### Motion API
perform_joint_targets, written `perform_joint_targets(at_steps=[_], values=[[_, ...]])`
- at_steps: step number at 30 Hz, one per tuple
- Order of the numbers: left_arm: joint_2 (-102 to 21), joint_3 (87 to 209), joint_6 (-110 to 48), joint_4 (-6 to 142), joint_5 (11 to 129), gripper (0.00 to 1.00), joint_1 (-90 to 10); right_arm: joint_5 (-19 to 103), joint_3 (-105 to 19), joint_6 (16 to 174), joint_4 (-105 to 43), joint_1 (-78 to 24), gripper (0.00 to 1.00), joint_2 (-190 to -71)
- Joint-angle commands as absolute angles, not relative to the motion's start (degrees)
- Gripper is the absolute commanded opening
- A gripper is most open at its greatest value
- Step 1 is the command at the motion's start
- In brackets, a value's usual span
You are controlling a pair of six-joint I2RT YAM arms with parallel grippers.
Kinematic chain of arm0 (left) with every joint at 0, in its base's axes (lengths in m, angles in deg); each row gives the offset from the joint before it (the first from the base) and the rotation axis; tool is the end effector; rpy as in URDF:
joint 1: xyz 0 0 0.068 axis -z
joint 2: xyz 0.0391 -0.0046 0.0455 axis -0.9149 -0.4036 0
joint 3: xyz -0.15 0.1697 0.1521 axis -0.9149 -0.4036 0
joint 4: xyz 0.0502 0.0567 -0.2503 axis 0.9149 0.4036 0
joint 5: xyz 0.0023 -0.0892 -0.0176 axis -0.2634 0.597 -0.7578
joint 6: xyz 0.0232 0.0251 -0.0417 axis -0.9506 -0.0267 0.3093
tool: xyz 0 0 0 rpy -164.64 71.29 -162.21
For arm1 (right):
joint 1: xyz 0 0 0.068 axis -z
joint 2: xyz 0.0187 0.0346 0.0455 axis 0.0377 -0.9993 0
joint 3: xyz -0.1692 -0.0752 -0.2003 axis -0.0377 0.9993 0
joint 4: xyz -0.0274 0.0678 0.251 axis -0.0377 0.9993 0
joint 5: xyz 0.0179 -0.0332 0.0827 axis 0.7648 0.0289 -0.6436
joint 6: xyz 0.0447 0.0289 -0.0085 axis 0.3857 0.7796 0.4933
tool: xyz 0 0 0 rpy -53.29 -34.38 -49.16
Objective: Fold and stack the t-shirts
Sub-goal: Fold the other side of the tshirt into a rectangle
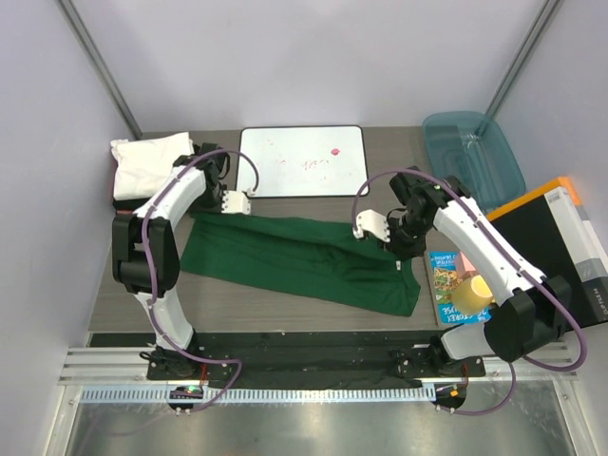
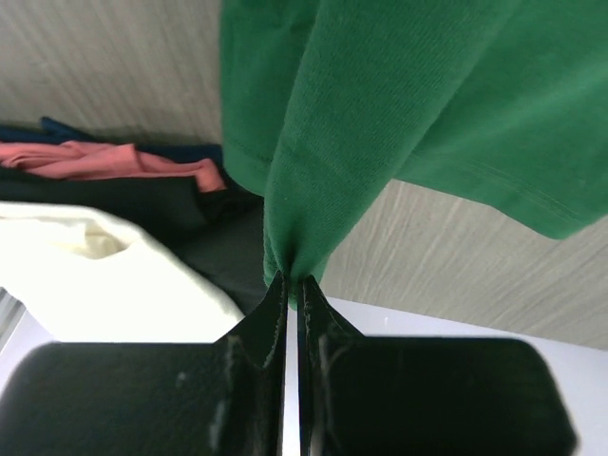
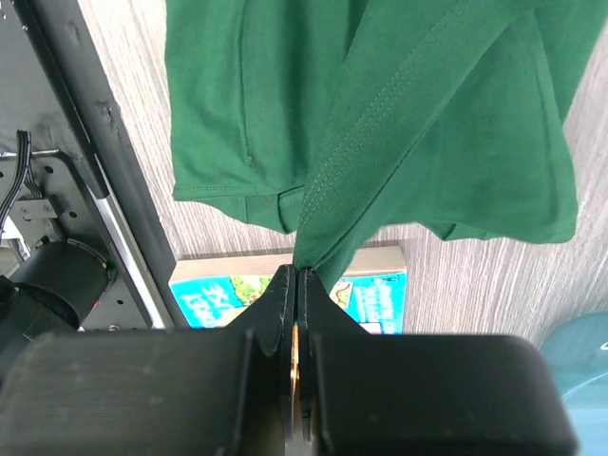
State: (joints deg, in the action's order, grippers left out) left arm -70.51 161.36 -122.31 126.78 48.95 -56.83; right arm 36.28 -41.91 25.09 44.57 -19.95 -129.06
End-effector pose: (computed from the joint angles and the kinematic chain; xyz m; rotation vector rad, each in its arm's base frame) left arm 0.3637 -0.0519 0.2340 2.1112 2.1908 0.4833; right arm 0.2171 0.0973 0.3030 -1.9914 2.1279 0.2518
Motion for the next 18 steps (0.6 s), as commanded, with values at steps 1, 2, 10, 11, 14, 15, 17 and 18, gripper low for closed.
perform_joint_targets(at_steps=[1, 2, 10, 11, 14, 15, 17, 18], values=[[-68.1, 160.4, -123.7, 129.2, 47.2, 0.00, -57.0, 37.0, -40.9, 23.6, 54.5, -21.6, 0.01, -127.0], [-68.2, 160.3, -123.5, 129.3, 47.2, 0.00, -57.0, 36.9, -40.8, 23.5, 54.5, -21.9, 0.01, -127.1], [-69.1, 160.3, -123.9, 129.5, 46.3, 0.00, -56.7, 34.8, -39.5, 24.7, 51.5, -26.2, 0.01, -129.4], [-69.3, 160.3, -124.1, 129.7, 46.1, 0.00, -56.6, 34.2, -39.5, 24.9, 51.3, -27.2, 0.01, -130.0], [-69.6, 160.4, -124.5, 130.8, 45.7, 0.00, -56.5, 33.3, -39.5, 25.6, 51.3, -29.2, 0.03, -130.7], [-69.8, 160.4, -124.6, 131.1, 45.6, 0.06, -56.5, 33.1, -39.4, 25.9, 51.7, -30.1, 0.07, -130.8], [-69.8, 160.1, -124.7, 131.6, 45.3, 0.15, -56.4, 32.5, -39.0, 26.5, 52.3, -31.7, 0.21, -130.8], [-69.9, 159.9, -124.9, 131.7, 44.9, 0.29, -56.4, 32.5, -38.8, 26.9, 52.3, -33.4, 0.27, -130.7]])
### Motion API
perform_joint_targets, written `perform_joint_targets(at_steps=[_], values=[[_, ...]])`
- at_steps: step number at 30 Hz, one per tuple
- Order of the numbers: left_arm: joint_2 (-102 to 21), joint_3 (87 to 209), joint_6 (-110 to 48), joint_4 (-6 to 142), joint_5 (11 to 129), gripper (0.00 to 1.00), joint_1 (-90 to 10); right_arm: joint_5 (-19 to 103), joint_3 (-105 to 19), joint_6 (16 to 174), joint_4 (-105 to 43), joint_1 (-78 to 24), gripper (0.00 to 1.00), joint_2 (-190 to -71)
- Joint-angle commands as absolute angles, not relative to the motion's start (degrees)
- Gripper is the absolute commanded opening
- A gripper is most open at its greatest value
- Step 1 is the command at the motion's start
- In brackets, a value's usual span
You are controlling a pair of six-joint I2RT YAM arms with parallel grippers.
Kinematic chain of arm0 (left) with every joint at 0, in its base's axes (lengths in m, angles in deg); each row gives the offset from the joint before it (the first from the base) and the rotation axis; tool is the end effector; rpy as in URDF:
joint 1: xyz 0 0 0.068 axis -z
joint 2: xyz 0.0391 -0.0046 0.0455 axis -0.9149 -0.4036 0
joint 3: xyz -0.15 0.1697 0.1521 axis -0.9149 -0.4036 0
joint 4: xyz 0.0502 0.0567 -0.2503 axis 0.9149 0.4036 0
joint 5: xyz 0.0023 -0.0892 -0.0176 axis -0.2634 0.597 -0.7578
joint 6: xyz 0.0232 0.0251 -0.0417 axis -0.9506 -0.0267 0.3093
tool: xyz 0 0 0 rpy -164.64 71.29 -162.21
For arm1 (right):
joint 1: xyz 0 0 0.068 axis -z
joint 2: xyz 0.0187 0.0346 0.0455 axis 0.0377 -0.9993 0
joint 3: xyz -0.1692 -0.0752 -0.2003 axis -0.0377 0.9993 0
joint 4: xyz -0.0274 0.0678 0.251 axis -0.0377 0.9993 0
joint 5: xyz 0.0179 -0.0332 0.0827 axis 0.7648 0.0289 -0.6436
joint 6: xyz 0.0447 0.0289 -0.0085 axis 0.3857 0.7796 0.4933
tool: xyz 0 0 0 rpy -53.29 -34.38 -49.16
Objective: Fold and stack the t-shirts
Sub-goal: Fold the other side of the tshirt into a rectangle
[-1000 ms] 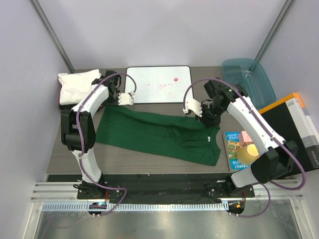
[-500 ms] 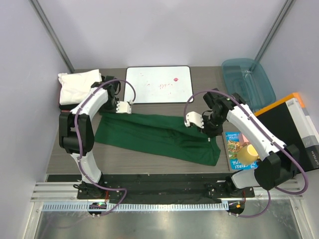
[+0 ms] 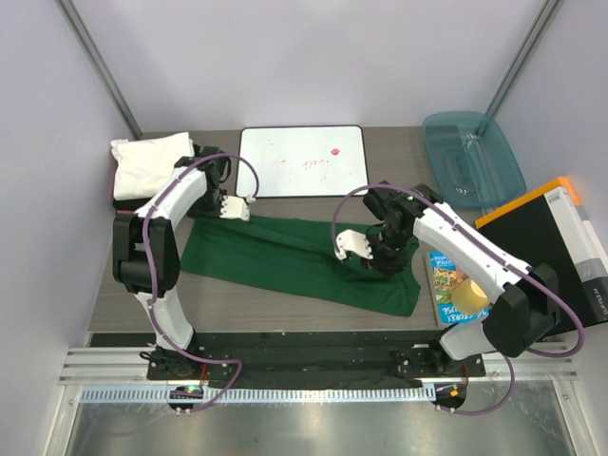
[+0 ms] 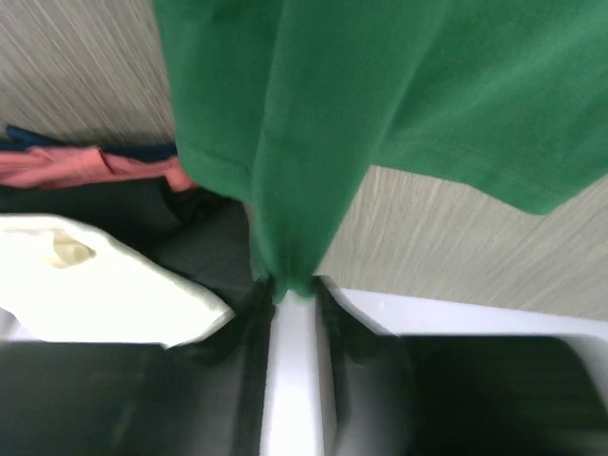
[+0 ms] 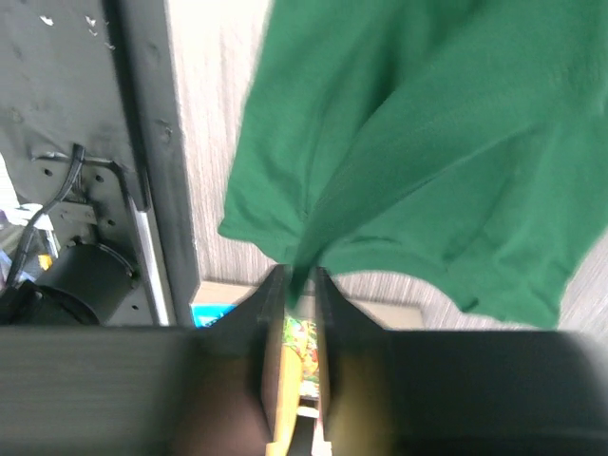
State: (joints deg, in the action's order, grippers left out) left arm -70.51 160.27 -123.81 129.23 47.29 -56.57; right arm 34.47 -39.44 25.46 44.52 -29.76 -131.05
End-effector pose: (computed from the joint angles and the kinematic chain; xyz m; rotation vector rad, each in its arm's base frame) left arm 0.3565 -0.0514 0.2281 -2.1874 -2.1914 -0.4729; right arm 0.1992 0.1353 0.2844 -2.2039 2.0132 0.3626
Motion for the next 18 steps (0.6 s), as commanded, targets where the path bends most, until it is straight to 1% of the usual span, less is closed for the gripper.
perform_joint_targets(at_steps=[1, 2, 3, 6, 8, 9, 13, 14, 16, 18], values=[[-69.9, 159.5, -125.3, 131.6, 44.7, 0.32, -56.5, 32.6, -38.7, 27.1, 52.3, -33.8, 0.32, -130.4], [-69.8, 159.1, -125.3, 131.3, 44.5, 0.35, -56.4, 32.9, -38.5, 27.1, 52.0, -34.0, 0.39, -130.2], [-69.8, 159.0, -125.4, 131.5, 44.3, 0.43, -56.5, 33.7, -38.4, 27.2, 51.8, -34.0, 0.41, -130.0], [-69.9, 158.9, -125.6, 131.8, 44.2, 0.53, -56.5, 34.9, -38.2, 27.6, 51.4, -34.0, 0.46, -129.4], [-70.2, 159.0, -125.6, 131.1, 43.9, 0.51, -56.5, 36.9, -37.4, 27.8, 50.0, -34.0, 0.47, -129.1], [-70.3, 159.4, -125.6, 130.5, 43.5, 0.49, -56.5, 38.0, -36.9, 28.4, 48.8, -34.0, 0.47, -129.1], [-72.0, 162.4, -124.0, 128.2, 43.9, 0.49, -56.4, 41.9, -35.5, 30.9, 38.3, -28.8, 0.46, -130.5], [-73.1, 163.1, -123.5, 127.4, 44.0, 0.50, -56.3, 42.5, -35.2, 30.6, 36.6, -25.0, 0.43, -131.3], [-74.4, 165.1, -123.0, 127.1, 43.9, 0.50, -56.1, 43.5, -35.3, 31.2, 31.5, -21.8, 0.40, -133.5], [-76.1, 166.4, -122.7, 126.7, 43.8, 0.52, -55.8, 43.2, -37.5, 31.5, 29.0, -17.4, 0.36, -138.1]])
